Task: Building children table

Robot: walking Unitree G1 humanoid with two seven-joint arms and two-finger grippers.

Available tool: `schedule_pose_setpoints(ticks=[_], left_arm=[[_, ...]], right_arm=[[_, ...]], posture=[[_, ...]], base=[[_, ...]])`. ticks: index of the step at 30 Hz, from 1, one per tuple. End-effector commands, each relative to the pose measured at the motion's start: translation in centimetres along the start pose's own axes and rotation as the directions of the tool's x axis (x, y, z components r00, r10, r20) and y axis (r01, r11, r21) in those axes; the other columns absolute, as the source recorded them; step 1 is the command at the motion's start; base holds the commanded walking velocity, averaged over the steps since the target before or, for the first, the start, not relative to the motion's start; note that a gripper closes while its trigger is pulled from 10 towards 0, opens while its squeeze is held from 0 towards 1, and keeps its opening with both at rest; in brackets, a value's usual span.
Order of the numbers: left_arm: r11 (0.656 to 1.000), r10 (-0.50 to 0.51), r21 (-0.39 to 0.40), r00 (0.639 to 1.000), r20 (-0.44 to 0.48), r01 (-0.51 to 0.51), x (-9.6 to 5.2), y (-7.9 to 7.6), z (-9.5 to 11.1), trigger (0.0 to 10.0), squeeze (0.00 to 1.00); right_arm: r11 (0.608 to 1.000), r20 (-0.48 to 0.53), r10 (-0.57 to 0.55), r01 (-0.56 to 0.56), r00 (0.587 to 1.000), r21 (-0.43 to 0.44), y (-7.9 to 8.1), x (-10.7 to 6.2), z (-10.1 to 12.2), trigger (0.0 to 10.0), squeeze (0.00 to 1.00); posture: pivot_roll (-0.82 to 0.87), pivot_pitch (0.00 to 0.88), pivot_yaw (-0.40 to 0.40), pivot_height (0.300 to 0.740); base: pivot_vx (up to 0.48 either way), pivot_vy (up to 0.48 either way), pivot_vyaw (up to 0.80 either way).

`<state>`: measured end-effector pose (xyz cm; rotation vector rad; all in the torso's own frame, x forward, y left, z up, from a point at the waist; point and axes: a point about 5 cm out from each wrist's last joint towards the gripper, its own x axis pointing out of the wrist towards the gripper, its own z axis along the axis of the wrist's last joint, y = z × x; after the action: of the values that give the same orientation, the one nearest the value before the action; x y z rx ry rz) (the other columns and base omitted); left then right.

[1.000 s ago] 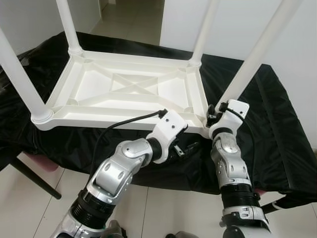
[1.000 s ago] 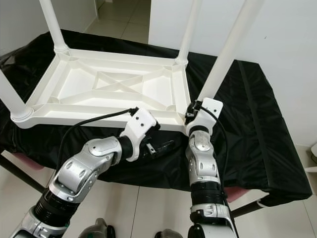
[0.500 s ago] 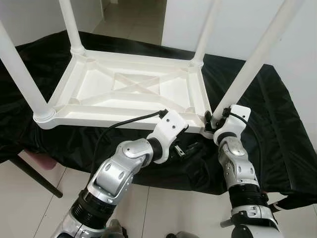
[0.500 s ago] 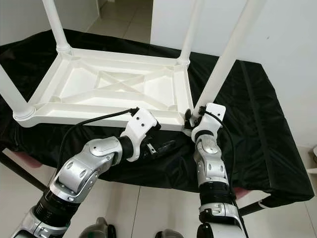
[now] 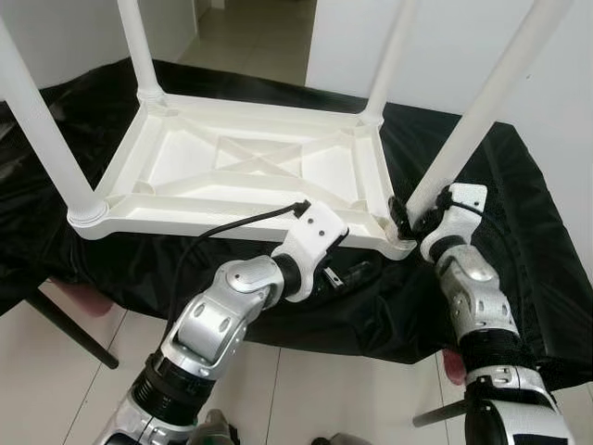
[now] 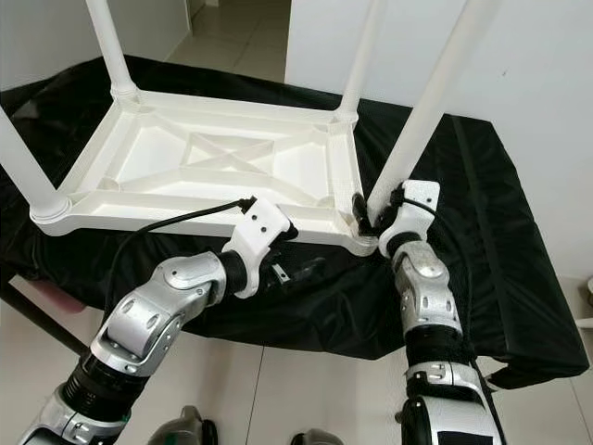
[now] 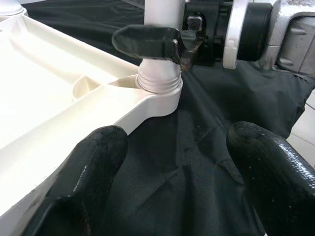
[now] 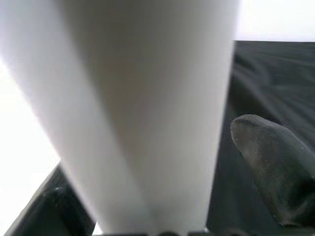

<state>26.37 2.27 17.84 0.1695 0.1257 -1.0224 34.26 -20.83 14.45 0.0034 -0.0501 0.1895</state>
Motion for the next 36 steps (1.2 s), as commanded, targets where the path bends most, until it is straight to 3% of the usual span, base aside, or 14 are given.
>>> schedule_pose_setpoints(ticks=[1,3,7,11,12,13,14,21,26,27,36], left_arm=[[1.000,0.015,0.013,1.000,0.005,-0.015,0.2,0.1,0.2,10.0,0.00],[1.000,0.015,0.013,1.000,0.005,-0.015,0.2,0.1,0.2,10.0,0.00],[1.000,0.002,0.019,1.000,0.002,-0.002,0.3,0.0,0.3,10.0,0.00],[1.000,0.000,0.021,1.000,0.001,0.000,0.3,0.1,0.3,10.0,0.00],[1.000,0.001,0.022,1.000,0.000,-0.001,0.3,0.1,0.3,10.0,0.00],[1.000,0.001,0.022,1.000,0.000,-0.001,0.3,0.1,0.3,10.0,0.00],[1.000,0.002,0.022,1.000,0.002,-0.002,0.2,0.1,0.3,10.0,0.00],[1.000,0.012,0.015,1.000,0.003,-0.012,0.1,0.0,0.3,10.0,0.00],[1.000,0.016,0.010,1.000,-0.005,-0.016,-0.2,0.0,0.1,10.0,0.00],[1.000,0.017,0.009,1.000,-0.006,-0.017,-0.2,-0.1,0.1,10.0,0.00],[1.000,0.019,0.002,1.000,-0.006,-0.019,-0.2,-0.2,0.0,10.0,0.00]], right_arm=[[0.998,-0.010,0.069,-0.070,0.998,-0.012,-0.2,-0.2,-0.3,10.0,0.00],[0.998,-0.010,0.069,-0.070,0.998,-0.012,-0.2,-0.2,-0.3,10.0,0.00],[0.978,-0.054,0.203,-0.205,0.978,-0.039,-0.8,-0.7,-0.8,10.0,0.00],[0.974,-0.067,0.219,-0.222,0.973,-0.044,-1.0,-0.8,-0.9,10.0,0.00],[0.972,-0.079,0.229,-0.232,0.970,-0.042,-1.2,-0.8,-1.1,4.4,0.00],[0.972,-0.079,0.229,-0.232,0.970,-0.042,-1.2,-0.8,-1.1,4.4,0.00],[0.970,-0.092,0.235,-0.240,0.968,-0.043,-1.6,-0.9,-1.2,0.0,0.00],[0.965,-0.111,0.256,-0.261,0.960,-0.032,-2.5,-0.8,-1.4,0.0,0.00],[0.960,-0.108,0.274,-0.278,0.956,-0.023,-2.1,-0.7,-1.5,0.0,0.00],[0.963,-0.110,0.266,-0.269,0.958,-0.014,-2.1,-0.7,-1.6,10.0,0.00],[0.987,-0.136,0.157,-0.161,0.978,-0.019,-2.3,-0.4,-2.0,10.0,0.00]], posture=[[0.06,0.000,-0.060,0.740],[0.06,0.000,-0.060,0.740],[0.06,0.000,-0.049,0.740],[0.06,0.000,-0.049,0.740],[0.06,0.000,-0.051,0.740],[0.06,0.000,-0.051,0.740],[0.06,0.000,-0.056,0.740],[0.08,0.009,-0.060,0.740],[0.09,0.015,-0.062,0.740],[0.09,0.017,-0.065,0.740],[0.09,0.018,-0.071,0.740]], base=[[0.000,0.000,0.00],[0.000,0.000,0.00],[0.000,0.000,0.00],[0.000,0.000,0.00],[0.000,0.000,0.00],[0.000,0.000,0.00],[0.000,0.000,0.00],[0.000,0.000,0.00],[0.000,0.000,0.00],[0.000,0.000,0.00],[0.000,0.000,0.00]])
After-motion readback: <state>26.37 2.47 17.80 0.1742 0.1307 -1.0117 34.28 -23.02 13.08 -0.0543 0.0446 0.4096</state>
